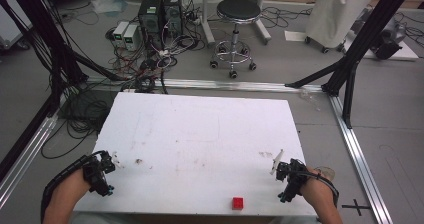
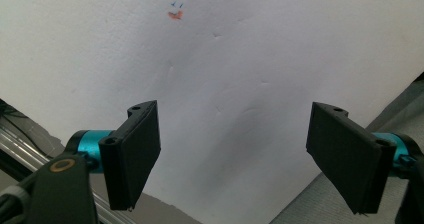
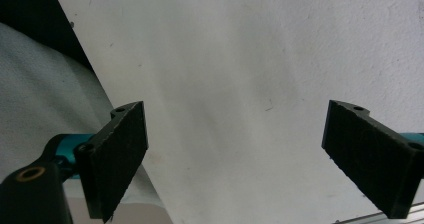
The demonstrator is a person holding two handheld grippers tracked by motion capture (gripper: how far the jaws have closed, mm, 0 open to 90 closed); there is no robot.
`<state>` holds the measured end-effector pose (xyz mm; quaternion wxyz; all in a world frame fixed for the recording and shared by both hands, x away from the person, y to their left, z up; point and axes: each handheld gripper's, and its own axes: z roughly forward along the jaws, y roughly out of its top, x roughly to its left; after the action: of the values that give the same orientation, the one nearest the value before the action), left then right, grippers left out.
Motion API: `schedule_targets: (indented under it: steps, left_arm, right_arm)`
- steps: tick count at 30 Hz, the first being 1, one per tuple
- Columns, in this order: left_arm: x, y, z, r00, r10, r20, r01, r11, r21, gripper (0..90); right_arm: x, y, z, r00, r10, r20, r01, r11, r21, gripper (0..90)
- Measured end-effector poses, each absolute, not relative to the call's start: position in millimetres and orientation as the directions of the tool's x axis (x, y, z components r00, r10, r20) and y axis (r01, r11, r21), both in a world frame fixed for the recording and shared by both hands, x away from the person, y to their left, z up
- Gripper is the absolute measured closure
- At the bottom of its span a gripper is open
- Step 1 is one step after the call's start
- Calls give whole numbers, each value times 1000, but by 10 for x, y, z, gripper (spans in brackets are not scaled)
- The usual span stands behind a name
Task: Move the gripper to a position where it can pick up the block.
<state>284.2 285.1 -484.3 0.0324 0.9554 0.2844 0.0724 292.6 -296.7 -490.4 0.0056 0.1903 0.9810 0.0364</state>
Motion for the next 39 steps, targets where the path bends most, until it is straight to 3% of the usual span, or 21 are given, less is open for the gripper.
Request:
schedule_targets:
  steps: [20,39]
  left_arm:
    - [2833,2852,-4843,824,553,121,542,-832,116,219]
    - [2833,2848,-4829,828,547,125,535,-836,120,219]
  right_arm:
    - [2902,-2963,-4795,-935,354,-15,351,932,92,104]
    - [2799,-2603,-4672,-976,216,-25,212,972,105,104]
